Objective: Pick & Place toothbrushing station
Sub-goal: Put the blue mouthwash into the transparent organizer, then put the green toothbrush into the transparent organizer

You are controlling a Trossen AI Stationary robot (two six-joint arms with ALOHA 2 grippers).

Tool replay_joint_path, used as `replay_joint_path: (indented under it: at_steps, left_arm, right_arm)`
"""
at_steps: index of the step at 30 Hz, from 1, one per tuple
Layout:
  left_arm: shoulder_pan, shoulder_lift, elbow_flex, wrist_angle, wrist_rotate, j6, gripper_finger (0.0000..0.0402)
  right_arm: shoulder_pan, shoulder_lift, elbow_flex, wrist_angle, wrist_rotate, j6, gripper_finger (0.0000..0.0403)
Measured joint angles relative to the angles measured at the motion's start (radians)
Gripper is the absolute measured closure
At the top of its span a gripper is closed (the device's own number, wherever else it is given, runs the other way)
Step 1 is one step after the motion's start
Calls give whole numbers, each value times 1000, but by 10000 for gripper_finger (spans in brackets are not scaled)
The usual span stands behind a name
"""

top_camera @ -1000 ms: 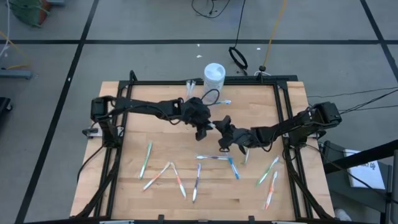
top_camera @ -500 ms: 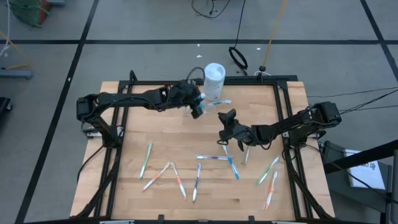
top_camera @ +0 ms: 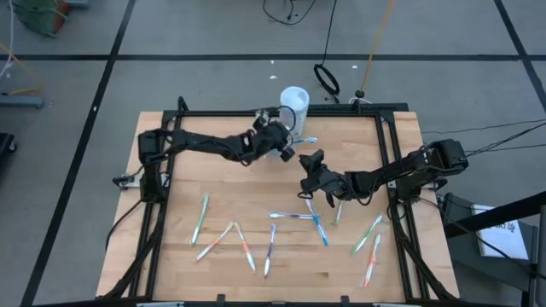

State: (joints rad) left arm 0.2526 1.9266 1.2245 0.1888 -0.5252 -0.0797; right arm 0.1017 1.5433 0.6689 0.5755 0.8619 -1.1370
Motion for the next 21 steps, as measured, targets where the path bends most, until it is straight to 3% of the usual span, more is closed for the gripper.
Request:
replay_joint_path:
  at_steps: [5,12,21]
  left_arm:
    - [-26,39,1,27,-146,-78,307]
    - [-28,37,2,40,-164,-127,274]
    - [-24,37,2,42,-226,-92,219]
  right_arm:
    - [0,0,0,0,-2,0,293]
    - [0,0,0,4,-9,0,293]
    - [0,0,0,3,-111,0,293]
